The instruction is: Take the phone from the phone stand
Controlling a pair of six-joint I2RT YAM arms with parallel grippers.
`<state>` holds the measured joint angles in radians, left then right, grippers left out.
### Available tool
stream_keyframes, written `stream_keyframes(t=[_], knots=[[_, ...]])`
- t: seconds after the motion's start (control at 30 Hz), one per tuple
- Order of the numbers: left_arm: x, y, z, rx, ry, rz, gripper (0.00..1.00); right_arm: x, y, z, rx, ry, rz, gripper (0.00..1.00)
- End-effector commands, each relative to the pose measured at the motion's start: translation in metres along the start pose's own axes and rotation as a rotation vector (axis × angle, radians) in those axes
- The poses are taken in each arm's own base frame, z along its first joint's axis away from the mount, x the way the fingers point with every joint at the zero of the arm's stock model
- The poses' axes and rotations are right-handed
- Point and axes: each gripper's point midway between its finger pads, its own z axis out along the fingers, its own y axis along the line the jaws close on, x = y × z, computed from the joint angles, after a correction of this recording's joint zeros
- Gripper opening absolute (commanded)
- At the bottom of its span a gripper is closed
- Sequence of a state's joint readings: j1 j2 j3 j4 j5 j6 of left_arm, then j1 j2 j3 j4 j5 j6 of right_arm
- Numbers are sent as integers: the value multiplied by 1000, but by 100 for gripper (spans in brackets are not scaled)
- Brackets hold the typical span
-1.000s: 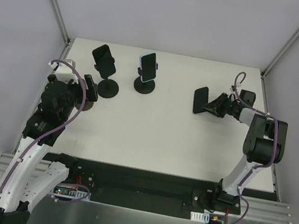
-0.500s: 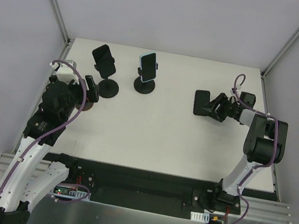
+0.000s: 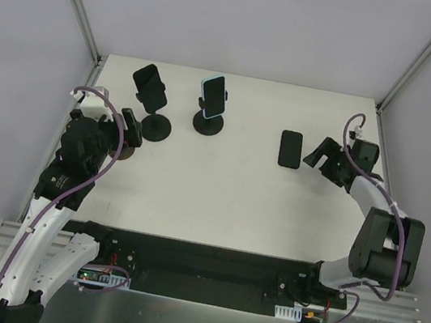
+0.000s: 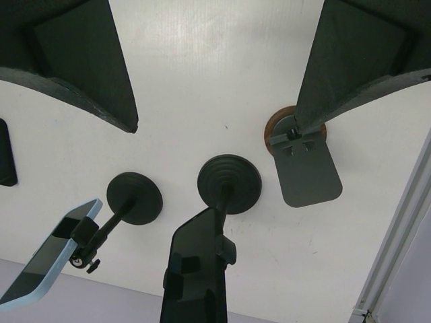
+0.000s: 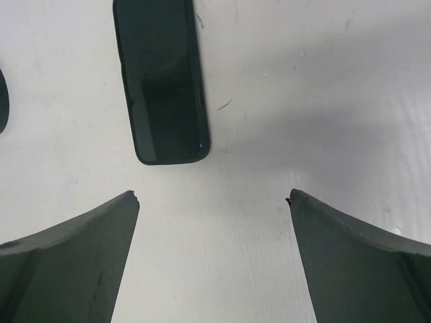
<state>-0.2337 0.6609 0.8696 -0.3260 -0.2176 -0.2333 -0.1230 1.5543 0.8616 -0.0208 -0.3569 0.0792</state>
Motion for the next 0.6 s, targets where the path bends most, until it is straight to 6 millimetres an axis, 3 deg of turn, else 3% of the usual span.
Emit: stream_keyframes(t=[0.0, 0.13, 0.2, 0.37, 0.43, 0.57], knots=[[-7, 4, 2, -24, -34, -34, 99, -39, 13, -53, 132, -236, -142, 96], [-5, 10, 5, -60, -30, -50, 99, -47, 47, -98, 150, -362, -269, 96], [-5, 14, 5, -84, -34, -65, 99, -56, 64, -131, 133, -463, -305, 96], [-3, 15, 12, -114, -22, -121, 99, -44, 102, -199, -7, -602, -336, 96], [-3, 10, 15, -102, -8, -134, 99, -36, 102, -217, -22, -609, -344, 96], [-9, 8, 20, -111, 1, -149, 99, -27, 102, -273, -45, -720, -383, 96]])
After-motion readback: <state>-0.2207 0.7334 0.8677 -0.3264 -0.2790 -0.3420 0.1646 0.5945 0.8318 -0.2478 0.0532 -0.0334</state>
